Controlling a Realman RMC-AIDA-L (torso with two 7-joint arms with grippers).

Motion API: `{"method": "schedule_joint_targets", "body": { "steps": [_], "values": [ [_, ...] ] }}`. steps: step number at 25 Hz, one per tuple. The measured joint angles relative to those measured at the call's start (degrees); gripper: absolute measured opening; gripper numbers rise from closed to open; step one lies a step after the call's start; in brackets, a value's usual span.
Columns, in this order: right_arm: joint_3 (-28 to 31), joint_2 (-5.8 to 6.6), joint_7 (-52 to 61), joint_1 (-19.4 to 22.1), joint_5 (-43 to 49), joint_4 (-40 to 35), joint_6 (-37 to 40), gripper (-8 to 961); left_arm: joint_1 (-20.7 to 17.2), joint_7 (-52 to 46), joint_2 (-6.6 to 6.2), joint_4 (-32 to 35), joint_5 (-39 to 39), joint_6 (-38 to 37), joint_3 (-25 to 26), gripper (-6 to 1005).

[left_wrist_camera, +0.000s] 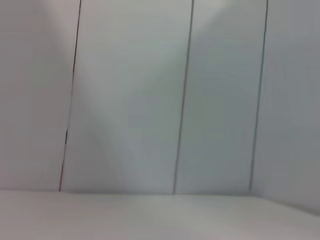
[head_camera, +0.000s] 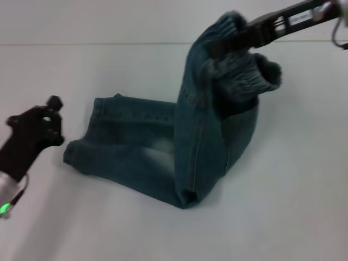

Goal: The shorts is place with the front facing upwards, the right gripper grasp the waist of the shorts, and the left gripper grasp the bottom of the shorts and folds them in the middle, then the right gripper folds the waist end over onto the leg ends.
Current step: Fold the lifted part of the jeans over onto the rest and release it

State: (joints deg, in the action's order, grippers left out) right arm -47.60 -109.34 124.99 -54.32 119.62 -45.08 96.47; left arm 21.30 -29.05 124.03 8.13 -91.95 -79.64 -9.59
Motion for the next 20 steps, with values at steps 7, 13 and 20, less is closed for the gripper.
{"method": "schedule_joint_targets", "body": {
  "steps": [7,13,20],
  "values": [
    [-8.65,-3.37,-2.45,-5.88,0.03,5.13,-7.96,115,-6.15,-13.34,-0.11,10.88,-0.01,-9.24,-4.83,8],
    [-15.7,-7.44,-3.52,-12.96,2.82,11.67,-17.22,118,-8.43,-13.6,0.09,11.88,-0.02,-12.32,-4.3,10],
    [-16.94,-10.7,-4.26,-19.1,7.01,17.26,-22.36,163,-8.92,-13.21,0.28,11.58,-0.01,-12.14,-4.82,13]
  ]
}}
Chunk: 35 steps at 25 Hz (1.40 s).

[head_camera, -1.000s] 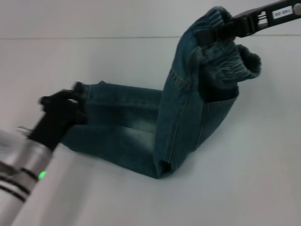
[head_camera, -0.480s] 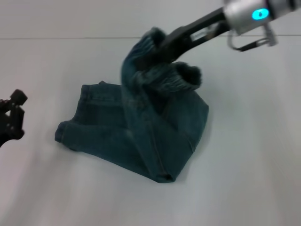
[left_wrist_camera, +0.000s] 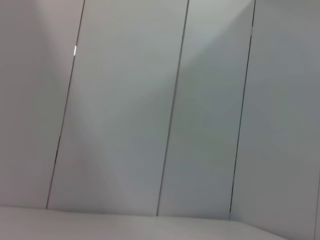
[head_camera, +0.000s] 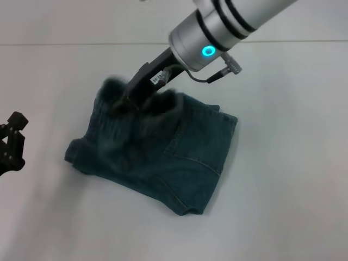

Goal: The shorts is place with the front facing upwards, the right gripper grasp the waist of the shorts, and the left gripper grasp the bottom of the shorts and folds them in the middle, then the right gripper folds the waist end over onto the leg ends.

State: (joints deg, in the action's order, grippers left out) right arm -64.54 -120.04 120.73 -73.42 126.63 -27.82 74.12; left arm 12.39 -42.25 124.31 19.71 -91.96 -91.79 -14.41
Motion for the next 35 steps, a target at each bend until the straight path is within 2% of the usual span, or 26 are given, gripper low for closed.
{"method": "schedule_joint_targets", "body": {
  "steps": [10,20,24,25,26,29,31,35],
  "values": [
    [0.52,0.32,-2.04,0.24,-1.29,-0.09,-0.94,578,0.31,0.12,-0.11,0.0,-1.07,1.75,0.0,17],
    [0.39,1.51,3.11,2.51,1.41,-1.11,4.7,763,0.39,-0.34,-0.28,0.39,-1.21,0.95,0.37,21],
    [2.24,1.87,4.13,7.94,0.44,-6.17,7.47,914,-0.09,-2.9,-0.39,2.06,-3.23,-2.05,-0.06,23],
    [4.43,1.91,3.21,11.49,-0.35,-9.32,9.22,958,-0.32,-4.78,-0.51,4.34,-6.05,-5.55,-0.06,23],
    [4.43,1.91,3.21,11.49,-0.35,-9.32,9.22,958,-0.32,-4.78,-0.51,4.34,-6.05,-5.55,-0.06,24],
    [8.76,2.3,-1.05,18.29,-3.04,-14.17,12.42,957,-0.51,-7.49,-0.59,8.51,-11.53,-11.66,-0.13,25],
    [11.9,3.35,-6.27,23.47,-6.51,-15.42,15.24,957,-0.52,-10.58,-0.6,10.63,-13.79,-14.07,-0.17,26],
    [15.28,5.86,-17.57,32.11,-14.0,-13.82,21.32,958,0.19,-17.4,-1.25,15.48,-19.4,-17.86,-1.78,116]
  ]
}}
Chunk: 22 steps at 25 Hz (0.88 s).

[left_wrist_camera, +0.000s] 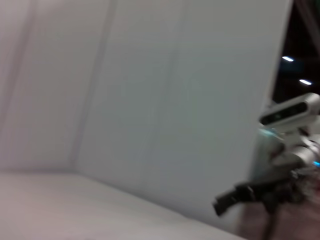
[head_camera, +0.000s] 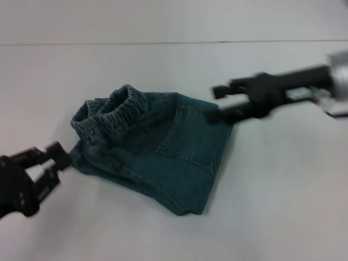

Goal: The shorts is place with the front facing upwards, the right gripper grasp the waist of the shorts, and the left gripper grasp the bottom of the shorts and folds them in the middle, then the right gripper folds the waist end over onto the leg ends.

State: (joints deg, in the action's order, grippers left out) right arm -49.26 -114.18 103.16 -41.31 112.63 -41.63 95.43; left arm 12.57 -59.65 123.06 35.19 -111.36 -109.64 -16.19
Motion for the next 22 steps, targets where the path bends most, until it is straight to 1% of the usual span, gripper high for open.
{"method": "schedule_joint_targets", "body": {
  "steps": [2,4,6,7,8,9,13,16,20,22],
  "values": [
    [0.66,0.73,-4.33,3.57,-1.45,0.98,1.41,957,0.63,-2.38,-0.39,1.47,-2.74,-1.34,-0.98,161],
    [1.01,1.03,-7.45,6.32,-1.7,1.63,2.02,957,1.66,-5.03,-0.73,2.66,-5.98,-2.13,-2.04,206],
    [1.14,0.94,-11.02,8.69,-1.67,2.46,2.41,956,2.62,-7.0,-0.89,3.22,-7.76,-2.09,-2.63,300],
    [1.15,0.34,-15.1,10.62,-1.5,3.64,2.41,956,3.21,-8.07,-0.94,3.36,-8.46,-1.89,-2.85,348],
    [1.15,0.34,-15.1,10.62,-1.5,3.64,2.41,956,3.89,-8.86,-1.04,3.34,-8.81,-1.64,-2.93,395],
    [1.15,0.04,-16.5,11.24,-1.45,4.07,2.28,956,4.3,-9.13,-1.06,3.27,-8.88,-1.55,-3.0,442],
    [2.29,-1.96,-23.99,13.45,-1.52,7.21,0.92,955,6.73,-10.46,-1.13,3.1,-9.4,-0.45,-3.91,606],
    [2.54,-2.26,-25.74,13.68,-1.44,8.25,0.39,954,8.02,-11.87,-1.15,3.07,-10.38,0.88,-5.45,706],
    [2.59,-2.44,-26.64,13.86,-1.38,8.92,0.43,953,8.33,-13.44,-1.32,3.55,-10.98,1.58,-7.04,824],
    [2.59,-2.44,-26.66,13.93,-1.41,8.93,0.67,953,8.37,-13.62,-1.34,3.6,-11.1,1.97,-6.88,824]
  ]
}}
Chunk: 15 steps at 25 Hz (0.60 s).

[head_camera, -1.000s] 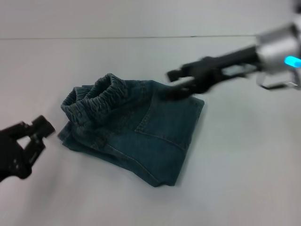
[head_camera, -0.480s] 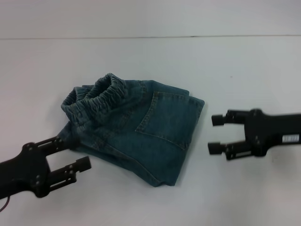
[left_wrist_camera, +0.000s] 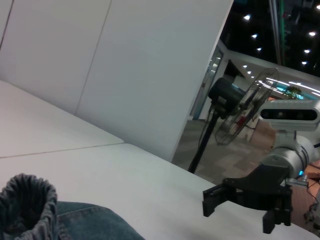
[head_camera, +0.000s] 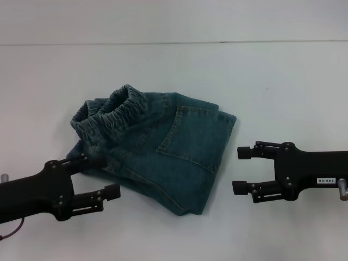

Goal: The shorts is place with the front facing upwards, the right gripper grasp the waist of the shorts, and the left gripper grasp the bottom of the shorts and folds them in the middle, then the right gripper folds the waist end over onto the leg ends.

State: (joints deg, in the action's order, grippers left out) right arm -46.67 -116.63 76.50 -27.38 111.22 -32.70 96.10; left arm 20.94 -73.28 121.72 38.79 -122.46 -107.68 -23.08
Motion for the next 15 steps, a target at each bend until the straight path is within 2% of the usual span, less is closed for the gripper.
{"method": "schedule_joint_targets", "body": {
  "steps": [15],
  "values": [
    [1.9,0.09,-1.65,0.12,-0.26,-0.36,2.75,942,-0.43,-1.39,-0.31,0.06,-0.68,3.1,0.08,824]
  ]
}}
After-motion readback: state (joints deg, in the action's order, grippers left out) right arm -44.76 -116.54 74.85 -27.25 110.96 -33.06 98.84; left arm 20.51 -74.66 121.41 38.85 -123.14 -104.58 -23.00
